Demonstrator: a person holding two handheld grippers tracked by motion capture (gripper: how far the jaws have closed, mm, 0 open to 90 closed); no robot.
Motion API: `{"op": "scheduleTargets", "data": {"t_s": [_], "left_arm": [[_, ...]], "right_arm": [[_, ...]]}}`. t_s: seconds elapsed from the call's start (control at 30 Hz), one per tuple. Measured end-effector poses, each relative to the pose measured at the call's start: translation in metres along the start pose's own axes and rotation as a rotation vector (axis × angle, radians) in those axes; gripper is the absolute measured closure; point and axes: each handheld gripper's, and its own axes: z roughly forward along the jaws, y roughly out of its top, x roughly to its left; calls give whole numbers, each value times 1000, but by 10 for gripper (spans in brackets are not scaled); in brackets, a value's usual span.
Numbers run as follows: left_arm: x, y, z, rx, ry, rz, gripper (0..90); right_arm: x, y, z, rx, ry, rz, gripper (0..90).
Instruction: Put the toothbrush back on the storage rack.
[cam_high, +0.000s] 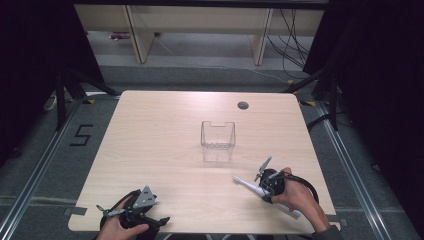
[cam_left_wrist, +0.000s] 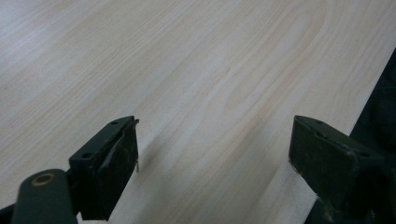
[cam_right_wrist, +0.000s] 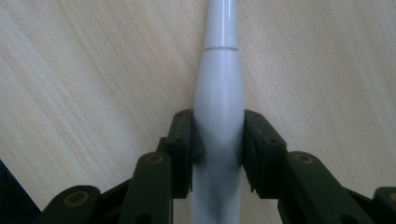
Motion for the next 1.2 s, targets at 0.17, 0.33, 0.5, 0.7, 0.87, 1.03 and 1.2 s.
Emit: {"op": "scheduleTargets", "data": {"t_s": [0.17,0.33,0.5,0.7,0.87,1.03,1.2], "left_arm": [[-1,0,0,-1,-6,-2,151],[0,0,0,-1,1,0,151],[0,0,0,-2,2,0,151],[1,0,0,-2,5,1,151],[1,0,-1,-4,7,1,151],[1,0,-1,-4,7,1,151],[1,0,-1,-4,7,0,152]], "right_arm": [[-4,4,1,36,20,17,663],[-5,8,1,50,20,14,665],[-3,8,1,56,15,37,666],[-5,5,0,37,3,28,667],[-6,2,-4,21,-21,47,668],[-8,-3,-11,-41,-34,43,668],[-15,-10,-30,-117,-68,55,669]]}}
